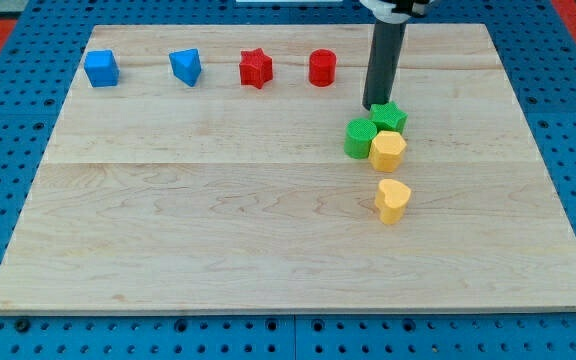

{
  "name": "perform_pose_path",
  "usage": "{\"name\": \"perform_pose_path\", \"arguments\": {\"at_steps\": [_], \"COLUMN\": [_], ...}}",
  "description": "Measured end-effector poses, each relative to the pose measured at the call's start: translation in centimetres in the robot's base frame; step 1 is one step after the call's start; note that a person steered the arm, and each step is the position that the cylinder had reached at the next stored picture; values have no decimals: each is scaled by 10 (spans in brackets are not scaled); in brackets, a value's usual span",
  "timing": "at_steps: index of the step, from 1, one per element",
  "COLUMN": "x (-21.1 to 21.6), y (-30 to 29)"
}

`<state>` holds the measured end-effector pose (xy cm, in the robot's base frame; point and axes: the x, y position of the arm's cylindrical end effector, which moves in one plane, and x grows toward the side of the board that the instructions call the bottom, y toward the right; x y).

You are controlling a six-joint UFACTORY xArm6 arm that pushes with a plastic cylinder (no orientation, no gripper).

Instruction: Slide the green star below the triangle

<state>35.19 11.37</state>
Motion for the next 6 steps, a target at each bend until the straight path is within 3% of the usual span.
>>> {"name": "perform_pose_path", "arguments": {"at_steps": [1,2,3,6], "x": [-7,21,25,47], "y": [39,89,43,-174]}}
